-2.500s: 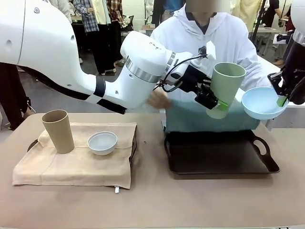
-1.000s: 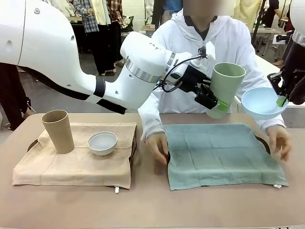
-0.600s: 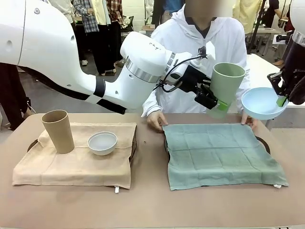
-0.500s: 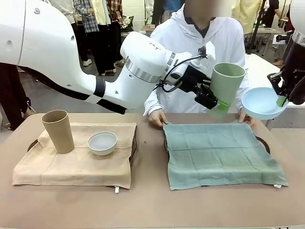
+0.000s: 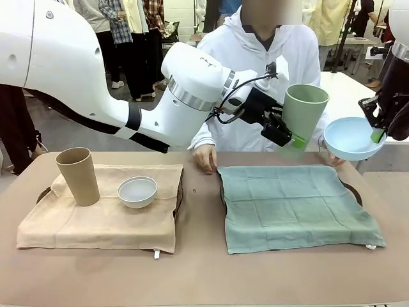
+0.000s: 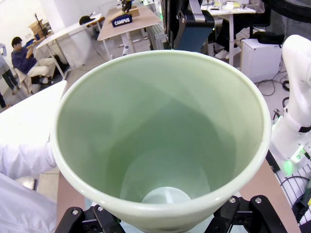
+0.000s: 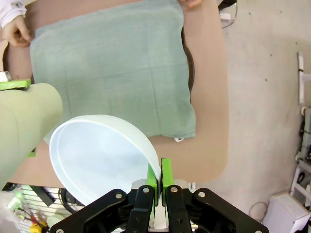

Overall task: Set up a tray with a mat and arrange the tableware.
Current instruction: Place the Picnic Bowl and Reusable plastic cup back onto the Handle tray in front of the human's position.

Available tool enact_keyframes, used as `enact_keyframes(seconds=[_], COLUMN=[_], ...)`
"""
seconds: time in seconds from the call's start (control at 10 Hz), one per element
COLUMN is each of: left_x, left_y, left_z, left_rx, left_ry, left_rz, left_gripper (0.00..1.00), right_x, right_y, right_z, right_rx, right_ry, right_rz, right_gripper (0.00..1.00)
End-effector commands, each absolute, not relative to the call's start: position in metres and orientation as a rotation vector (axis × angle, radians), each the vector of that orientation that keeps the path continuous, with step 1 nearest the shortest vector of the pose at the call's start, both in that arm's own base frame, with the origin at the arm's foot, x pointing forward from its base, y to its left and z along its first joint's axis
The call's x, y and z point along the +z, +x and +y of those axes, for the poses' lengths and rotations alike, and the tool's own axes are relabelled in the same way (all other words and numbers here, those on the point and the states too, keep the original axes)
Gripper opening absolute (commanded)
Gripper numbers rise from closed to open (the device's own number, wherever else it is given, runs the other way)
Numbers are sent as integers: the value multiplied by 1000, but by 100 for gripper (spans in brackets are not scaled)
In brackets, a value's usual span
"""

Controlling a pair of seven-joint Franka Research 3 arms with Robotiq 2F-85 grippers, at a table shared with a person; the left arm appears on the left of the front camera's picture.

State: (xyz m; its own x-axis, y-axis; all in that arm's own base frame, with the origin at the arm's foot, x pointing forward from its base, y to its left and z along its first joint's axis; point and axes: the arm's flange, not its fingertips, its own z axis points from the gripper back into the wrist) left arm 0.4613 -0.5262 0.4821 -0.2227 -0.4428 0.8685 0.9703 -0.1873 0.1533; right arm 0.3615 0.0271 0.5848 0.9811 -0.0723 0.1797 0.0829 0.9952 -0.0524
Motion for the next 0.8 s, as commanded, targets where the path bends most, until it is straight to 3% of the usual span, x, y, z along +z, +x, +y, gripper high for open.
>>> enact_keyframes(seconds=[0.0, 0.7], left_x=[483, 483], left_y=[459, 459], left_z=[-522, -522], left_rx=[-1663, -1663], left_ry=[-854, -854], left_rz=[-906, -906], left_gripper=[0, 0], right_x=[585, 585], right_y=[364, 364], right_z=[26, 26], right_rx=[-71, -71], right_ry=[-58, -58], right_rz=[-179, -179], right_gripper=[0, 0])
